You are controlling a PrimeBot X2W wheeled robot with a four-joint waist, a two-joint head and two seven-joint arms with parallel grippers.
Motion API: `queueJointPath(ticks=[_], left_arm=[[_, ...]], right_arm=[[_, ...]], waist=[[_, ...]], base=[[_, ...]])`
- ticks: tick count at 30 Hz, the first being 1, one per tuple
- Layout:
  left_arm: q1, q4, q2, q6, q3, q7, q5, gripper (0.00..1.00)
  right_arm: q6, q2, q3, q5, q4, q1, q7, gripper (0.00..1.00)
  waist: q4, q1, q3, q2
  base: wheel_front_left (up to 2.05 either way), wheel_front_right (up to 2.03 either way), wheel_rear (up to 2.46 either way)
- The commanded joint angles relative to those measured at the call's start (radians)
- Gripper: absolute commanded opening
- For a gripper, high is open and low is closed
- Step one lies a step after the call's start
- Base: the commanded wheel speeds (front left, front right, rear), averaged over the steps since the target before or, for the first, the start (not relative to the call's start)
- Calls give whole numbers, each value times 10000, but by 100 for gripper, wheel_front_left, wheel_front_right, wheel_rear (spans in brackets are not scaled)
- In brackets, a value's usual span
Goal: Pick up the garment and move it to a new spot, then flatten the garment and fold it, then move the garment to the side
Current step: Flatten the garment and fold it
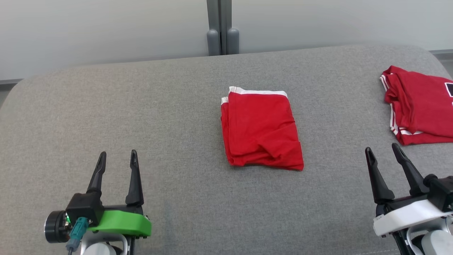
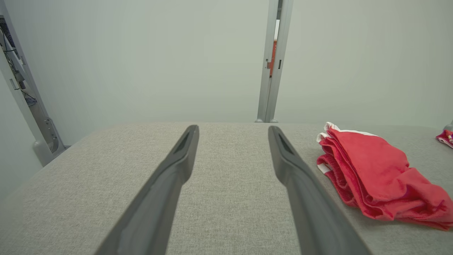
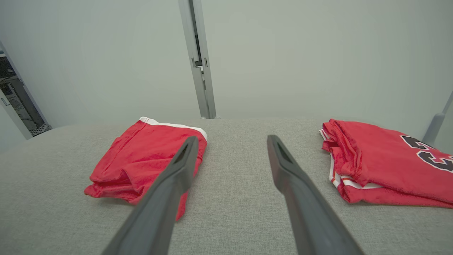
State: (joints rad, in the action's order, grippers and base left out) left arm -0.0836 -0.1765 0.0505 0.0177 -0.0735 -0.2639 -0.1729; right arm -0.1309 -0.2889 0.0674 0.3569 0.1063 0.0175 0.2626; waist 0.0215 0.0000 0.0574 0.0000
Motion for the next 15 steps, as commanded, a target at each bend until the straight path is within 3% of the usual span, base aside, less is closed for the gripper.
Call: queueJointPath(ticks=[1,15], left_arm=[[240,3,69,38,70,3,103,100],[923,107,138,199,373,3,296,100]], right_arm=[[8,74,-120,-93,-81,-225,24,100],[8,521,-279,-652,-362,-1020,-49,100]], waist=[[20,0,-159,0],[122,0,-641,0]], base=[[0,0,0],[0,0,0]])
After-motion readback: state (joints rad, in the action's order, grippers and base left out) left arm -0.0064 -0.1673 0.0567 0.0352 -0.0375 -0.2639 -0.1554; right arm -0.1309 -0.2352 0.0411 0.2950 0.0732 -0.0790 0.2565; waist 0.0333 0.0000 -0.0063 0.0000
